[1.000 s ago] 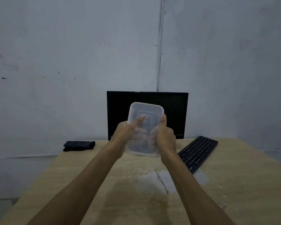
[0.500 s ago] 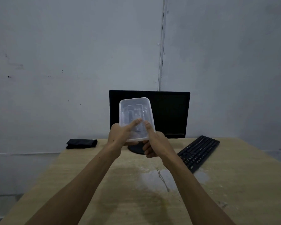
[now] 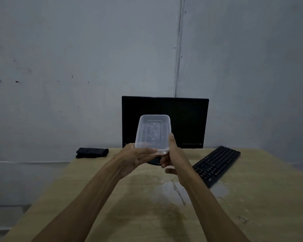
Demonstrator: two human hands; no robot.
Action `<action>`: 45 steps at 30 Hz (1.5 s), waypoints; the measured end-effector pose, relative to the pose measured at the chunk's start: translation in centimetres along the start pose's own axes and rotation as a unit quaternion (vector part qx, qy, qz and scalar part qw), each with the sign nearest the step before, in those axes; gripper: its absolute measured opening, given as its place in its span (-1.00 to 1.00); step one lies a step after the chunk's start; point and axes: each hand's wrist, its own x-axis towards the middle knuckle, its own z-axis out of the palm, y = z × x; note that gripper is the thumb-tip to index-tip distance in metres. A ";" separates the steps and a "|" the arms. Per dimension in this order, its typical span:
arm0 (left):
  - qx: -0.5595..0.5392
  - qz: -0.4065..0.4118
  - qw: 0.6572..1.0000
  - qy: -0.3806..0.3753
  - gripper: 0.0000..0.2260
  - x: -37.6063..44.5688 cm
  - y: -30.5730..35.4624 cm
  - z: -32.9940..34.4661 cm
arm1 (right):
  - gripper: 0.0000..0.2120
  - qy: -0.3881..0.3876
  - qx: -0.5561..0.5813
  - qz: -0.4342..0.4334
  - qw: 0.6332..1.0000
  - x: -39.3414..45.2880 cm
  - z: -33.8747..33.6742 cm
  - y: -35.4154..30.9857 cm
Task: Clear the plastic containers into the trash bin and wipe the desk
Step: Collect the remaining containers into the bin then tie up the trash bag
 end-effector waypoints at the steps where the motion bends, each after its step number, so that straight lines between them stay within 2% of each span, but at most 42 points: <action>1: 0.002 -0.012 1.000 -0.008 -0.51 -0.1 0.0 -0.3 | -0.30 0.003 -0.007 -0.013 1.000 0.0 -0.1 0.2; 3: -0.004 -0.036 0.999 -0.021 -0.42 -0.4 0.5 -0.8 | -0.32 -0.007 -0.013 -0.029 0.999 -0.2 -0.1 0.5; 6: -0.061 -0.042 0.997 0.037 -0.29 0.4 1.5 -2.4 | -0.32 -0.060 -0.023 -0.029 0.998 -0.4 -0.9 1.0; 9: -0.096 -0.018 0.993 0.061 -0.31 1.0 3.4 -4.3 | -0.34 -0.121 -0.047 -0.020 0.991 -0.8 -2.1 1.6; 11: -0.054 -0.021 0.996 0.070 -0.34 0.9 4.5 -5.2 | -0.50 -0.140 -0.061 -0.018 0.988 -1.0 -2.8 1.6; 13: 0.045 -0.036 0.995 0.085 -0.37 0.5 5.1 -5.8 | -0.58 -0.129 -0.049 -0.033 0.990 -0.9 -3.2 1.3; 15: 0.144 -0.053 0.987 0.052 -0.44 -0.1 5.3 -5.6 | -0.56 -0.110 -0.020 -0.058 0.992 -0.4 -3.2 0.9; 17: 0.190 -0.063 0.979 0.031 -0.50 -0.6 5.0 -4.6 | -0.60 -0.098 0.005 -0.075 0.992 -0.1 -2.7 0.2; 20: 0.178 -0.033 0.982 0.050 -0.54 -0.9 4.2 -3.1 | -0.62 -0.097 0.024 -0.083 0.992 0.3 -1.6 -0.4; 23: 0.145 0.008 0.985 0.089 -0.53 -0.9 3.1 -2.7 | -0.62 -0.052 0.030 -0.072 0.996 0.3 -0.7 -0.9; 27: 0.109 0.025 0.987 0.116 -0.49 -1.0 1.9 -2.6 | -0.60 -0.035 0.032 -0.075 0.996 0.2 -0.3 -0.7; 29: 0.098 0.010 0.989 0.109 -0.47 -1.3 1.6 -3.0 | -0.56 -0.027 0.025 -0.058 0.998 0.2 -0.1 -0.4; 32: 0.057 -0.048 0.996 0.054 -0.50 -2.6 1.6 -4.3 | -0.51 0.005 0.046 -0.027 0.999 0.2 0.4 -0.2; 34: 0.050 -0.058 0.996 0.040 -0.45 -3.5 1.5 -5.4 | -0.49 0.010 0.046 -0.002 0.999 0.1 0.8 -0.3; 36: 0.064 -0.045 0.994 0.081 -0.43 -4.2 1.7 -6.5 | -0.49 -0.017 0.044 0.017 0.999 0.0 1.6 -0.2; 39: 0.045 -0.027 0.990 0.128 -0.61 -6.3 2.5 -8.8 | -0.52 -0.077 0.039 0.021 0.996 -0.6 3.8 0.3; 42: 0.032 -0.036 0.986 0.162 -0.67 -10.0 3.2 -11.6 | -0.53 -0.151 0.005 0.032 0.988 -1.7 7.1 0.9; 45: 0.055 -0.011 0.971 0.232 -0.75 -13.8 3.8 -14.7 | -0.66 -0.217 -0.024 0.039 0.975 -3.0 11.4 1.2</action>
